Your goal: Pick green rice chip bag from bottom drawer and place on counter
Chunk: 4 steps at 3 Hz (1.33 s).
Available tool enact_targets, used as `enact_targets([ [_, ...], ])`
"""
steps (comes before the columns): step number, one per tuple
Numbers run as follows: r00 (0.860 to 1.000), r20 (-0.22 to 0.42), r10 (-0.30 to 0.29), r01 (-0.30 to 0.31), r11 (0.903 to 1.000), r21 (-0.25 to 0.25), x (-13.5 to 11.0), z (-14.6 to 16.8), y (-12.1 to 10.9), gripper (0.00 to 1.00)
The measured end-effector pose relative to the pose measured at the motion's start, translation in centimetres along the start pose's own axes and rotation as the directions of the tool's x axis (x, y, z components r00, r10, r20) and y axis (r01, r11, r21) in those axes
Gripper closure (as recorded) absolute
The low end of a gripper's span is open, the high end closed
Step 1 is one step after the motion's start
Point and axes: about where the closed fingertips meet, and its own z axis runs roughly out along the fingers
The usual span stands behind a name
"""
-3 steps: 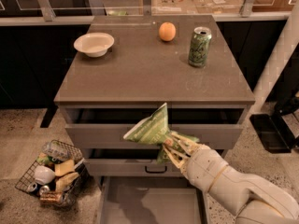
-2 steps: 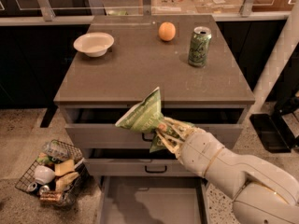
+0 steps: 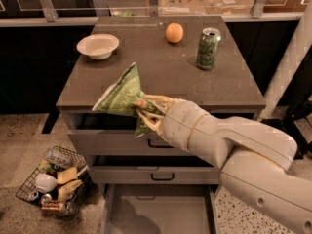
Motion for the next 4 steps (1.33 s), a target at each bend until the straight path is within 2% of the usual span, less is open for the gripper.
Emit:
enact_targets([
  [1, 0.998, -0.064, -0.025, 0.021, 0.9978, -0.063, -0.9, 3.6, -0.5, 1.00],
  [2, 0.998, -0.064, -0.025, 0.021, 0.9978, -0.063, -0.9, 3.6, -0.5, 1.00],
  [3, 0.992, -0.118, -0.049, 0.043, 0.9978, -0.051, -0.4, 4.6, -2.6, 1.00],
  [4, 0.979, -0.191, -0.075, 0.065, 0.9962, -0.057, 0.9, 6.9, -4.3, 1.00],
])
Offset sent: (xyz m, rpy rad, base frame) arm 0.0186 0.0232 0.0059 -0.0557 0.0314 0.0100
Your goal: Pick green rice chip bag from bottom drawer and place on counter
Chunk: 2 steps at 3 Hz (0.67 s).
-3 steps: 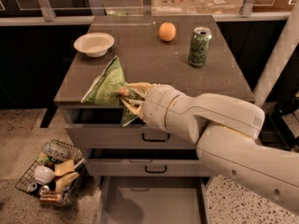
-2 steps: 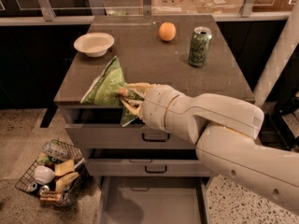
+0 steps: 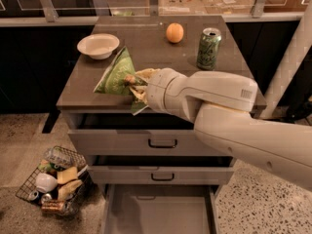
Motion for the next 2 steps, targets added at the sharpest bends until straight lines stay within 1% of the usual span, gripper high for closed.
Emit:
enact_targets([
  [1, 0.999, -0.045, -0.003, 0.002, 0.9996, -0.027, 2.3, 3.4, -0.5, 1.00],
  [2, 0.996, -0.083, -0.019, 0.016, 0.9991, -0.040, 4.4, 5.5, -1.0, 1.00],
])
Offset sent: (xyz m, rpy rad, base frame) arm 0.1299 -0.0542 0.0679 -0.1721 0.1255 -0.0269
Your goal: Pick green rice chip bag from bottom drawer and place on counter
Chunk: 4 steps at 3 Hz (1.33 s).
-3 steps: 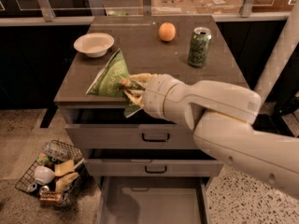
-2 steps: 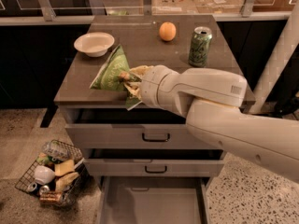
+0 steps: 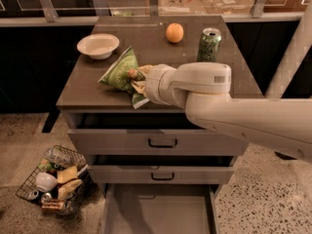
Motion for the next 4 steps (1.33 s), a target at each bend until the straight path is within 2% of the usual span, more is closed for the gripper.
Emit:
enact_targets([
  [1, 1.000, 0.000, 0.000, 0.000, 1.0000, 0.000, -0.05, -0.03, -0.05, 0.83],
  [4, 1.000, 0.004, -0.002, 0.002, 1.0000, 0.002, -0.30, -0.10, -0.09, 0.13],
])
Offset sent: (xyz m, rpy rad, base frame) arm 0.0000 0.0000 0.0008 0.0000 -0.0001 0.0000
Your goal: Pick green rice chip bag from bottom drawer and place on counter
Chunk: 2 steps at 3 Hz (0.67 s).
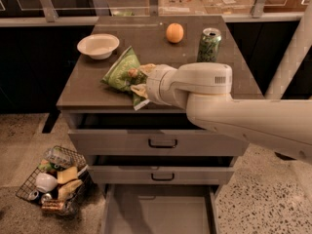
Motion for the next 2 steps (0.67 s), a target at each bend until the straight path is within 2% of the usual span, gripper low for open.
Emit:
enact_targets([
  [1, 1.000, 0.001, -0.001, 0.001, 1.0000, 0.000, -0.08, -0.02, -0.01, 0.00],
  [2, 1.000, 0.001, -0.001, 0.001, 1.0000, 0.000, -0.08, -0.02, -0.01, 0.00],
])
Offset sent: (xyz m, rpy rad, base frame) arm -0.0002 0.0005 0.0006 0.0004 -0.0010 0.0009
